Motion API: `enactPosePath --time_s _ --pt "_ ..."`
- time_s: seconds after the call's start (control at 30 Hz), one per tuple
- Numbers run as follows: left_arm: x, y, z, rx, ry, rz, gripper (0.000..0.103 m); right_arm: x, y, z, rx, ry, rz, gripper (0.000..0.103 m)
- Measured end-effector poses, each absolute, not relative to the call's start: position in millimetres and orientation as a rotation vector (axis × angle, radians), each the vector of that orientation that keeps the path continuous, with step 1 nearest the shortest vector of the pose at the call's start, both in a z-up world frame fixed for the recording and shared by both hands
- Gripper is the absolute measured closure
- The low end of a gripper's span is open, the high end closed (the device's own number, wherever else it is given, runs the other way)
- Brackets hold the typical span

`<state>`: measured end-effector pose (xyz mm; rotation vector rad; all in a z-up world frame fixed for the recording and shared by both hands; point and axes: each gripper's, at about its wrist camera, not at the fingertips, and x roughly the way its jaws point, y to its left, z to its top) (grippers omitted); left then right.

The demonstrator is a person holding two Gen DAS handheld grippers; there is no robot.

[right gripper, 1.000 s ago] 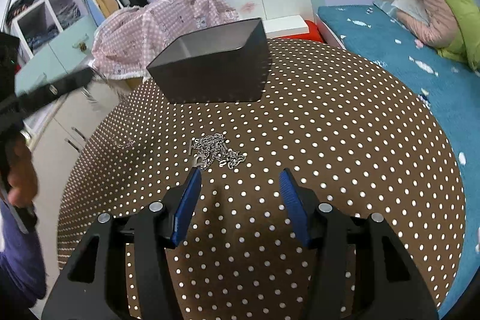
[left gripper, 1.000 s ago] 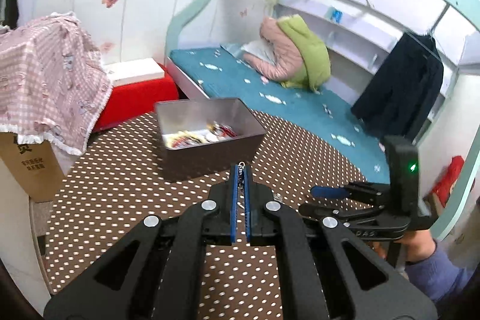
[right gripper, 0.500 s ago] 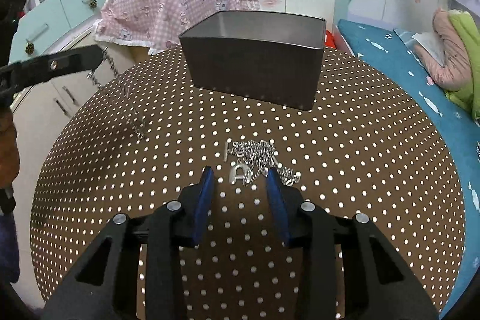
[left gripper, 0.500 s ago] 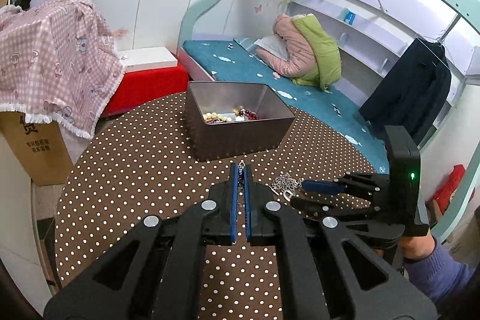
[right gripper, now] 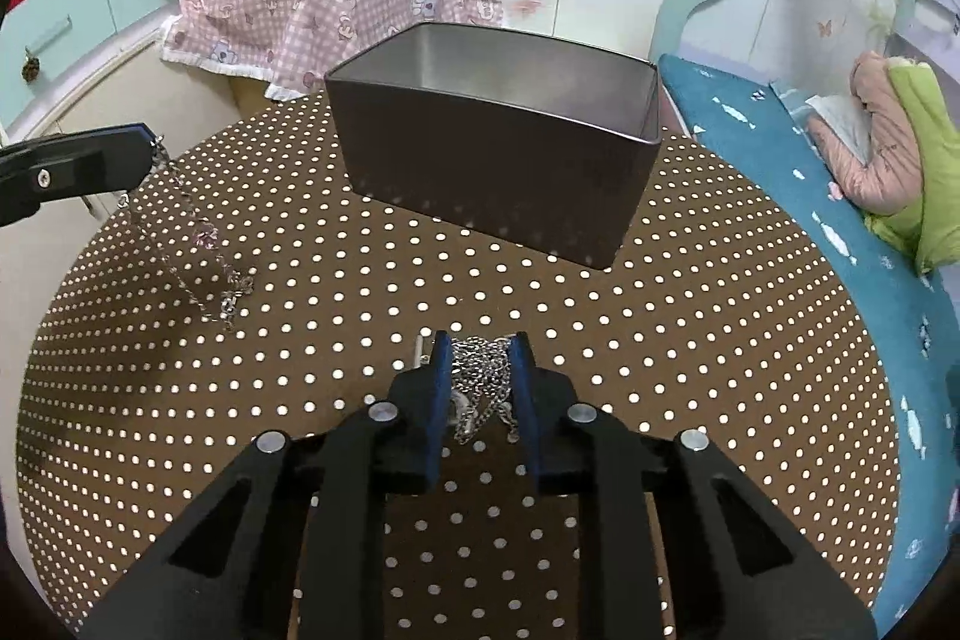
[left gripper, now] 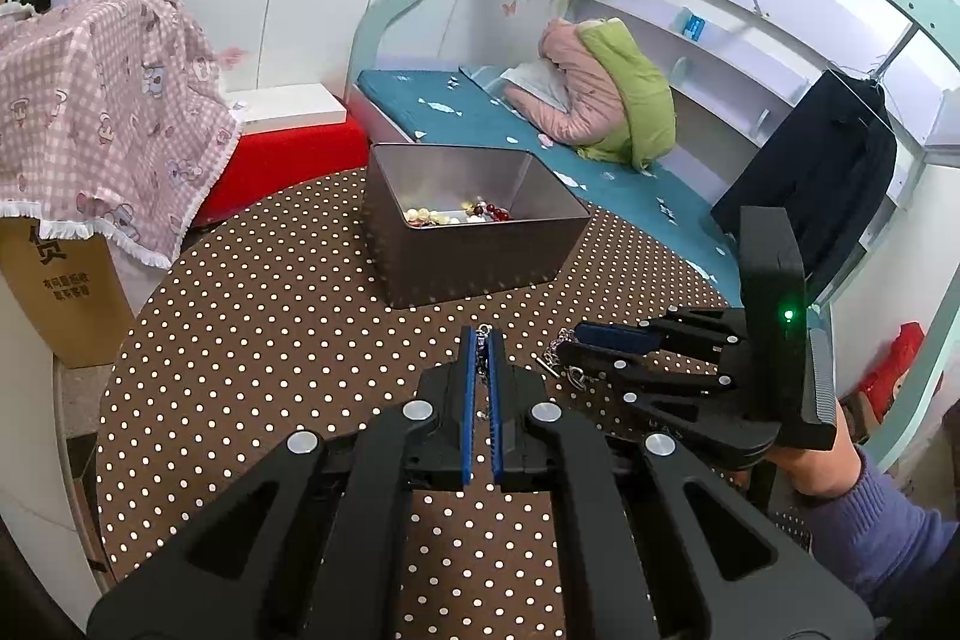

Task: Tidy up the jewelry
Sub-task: 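Lift the chains high and lower them into the box, opening both grippers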

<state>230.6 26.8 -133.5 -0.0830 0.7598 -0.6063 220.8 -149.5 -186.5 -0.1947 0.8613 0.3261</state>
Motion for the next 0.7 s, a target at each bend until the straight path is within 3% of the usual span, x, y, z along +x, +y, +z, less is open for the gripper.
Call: enactPosePath --time_s 0.07,0.2,0.7 --pt "231.7 25.9 -134.2 -0.088 0.765 -0.611 0.099 221.1 -149.6 -187.0 -0.202 0.856 0.323 0.085" --pt "231.7 21.7 -134.1 -0.084 0.77 -0.618 0.099 219.5 -154.2 -185.3 -0.194 0.853 0.325 0.099" --pt "234.1 4.0 -117.6 -0.073 0.763 -0.669 0.099 193.6 -181.6 -101.7 -0.026 0.706 0.419 0.101"
